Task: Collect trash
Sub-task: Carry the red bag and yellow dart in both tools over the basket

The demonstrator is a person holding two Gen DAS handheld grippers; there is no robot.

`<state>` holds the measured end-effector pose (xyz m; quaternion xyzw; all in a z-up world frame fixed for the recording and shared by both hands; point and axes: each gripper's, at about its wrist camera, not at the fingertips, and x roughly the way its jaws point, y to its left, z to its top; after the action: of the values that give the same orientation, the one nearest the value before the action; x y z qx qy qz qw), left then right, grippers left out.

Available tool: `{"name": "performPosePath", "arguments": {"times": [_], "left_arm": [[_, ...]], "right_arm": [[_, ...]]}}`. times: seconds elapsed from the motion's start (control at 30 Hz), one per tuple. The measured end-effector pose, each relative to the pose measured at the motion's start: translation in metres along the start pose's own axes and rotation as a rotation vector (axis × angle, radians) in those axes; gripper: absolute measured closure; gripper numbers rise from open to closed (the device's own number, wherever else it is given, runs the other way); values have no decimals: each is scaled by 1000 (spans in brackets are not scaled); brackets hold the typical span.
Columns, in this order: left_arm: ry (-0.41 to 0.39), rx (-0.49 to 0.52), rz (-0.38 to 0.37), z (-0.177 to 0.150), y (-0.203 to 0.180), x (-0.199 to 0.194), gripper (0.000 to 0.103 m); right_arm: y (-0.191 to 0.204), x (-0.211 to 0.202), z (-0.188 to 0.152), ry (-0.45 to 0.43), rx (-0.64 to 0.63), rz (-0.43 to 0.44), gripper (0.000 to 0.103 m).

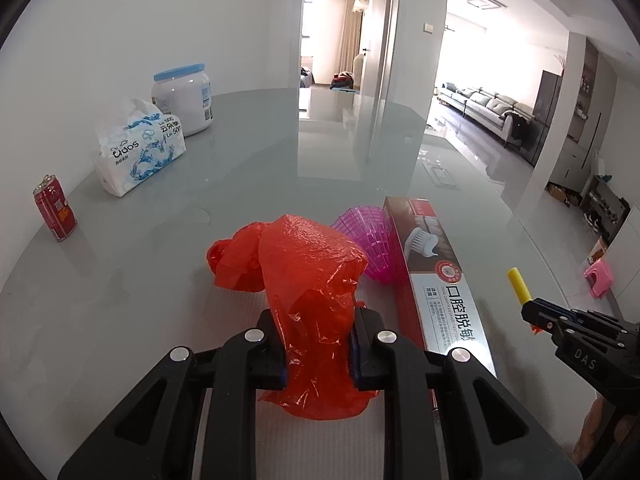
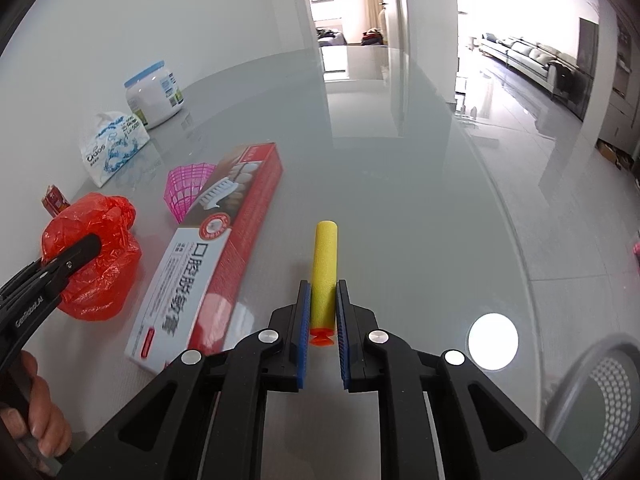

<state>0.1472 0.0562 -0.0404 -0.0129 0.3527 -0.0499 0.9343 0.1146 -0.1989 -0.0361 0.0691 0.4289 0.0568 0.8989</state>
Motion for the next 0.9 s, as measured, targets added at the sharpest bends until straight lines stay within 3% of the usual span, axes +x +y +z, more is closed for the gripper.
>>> {"name": "performPosePath", "arguments": {"times": [0.57, 0.9], "left_arm": [[-104, 93, -118, -3, -58, -90, 82], [-127, 228, -255, -15, -143, -126, 82]], "right_arm": [[-44, -96, -58, -110, 104, -10, 91], [-110, -151, -112, -164, 231, -68, 91]]}}
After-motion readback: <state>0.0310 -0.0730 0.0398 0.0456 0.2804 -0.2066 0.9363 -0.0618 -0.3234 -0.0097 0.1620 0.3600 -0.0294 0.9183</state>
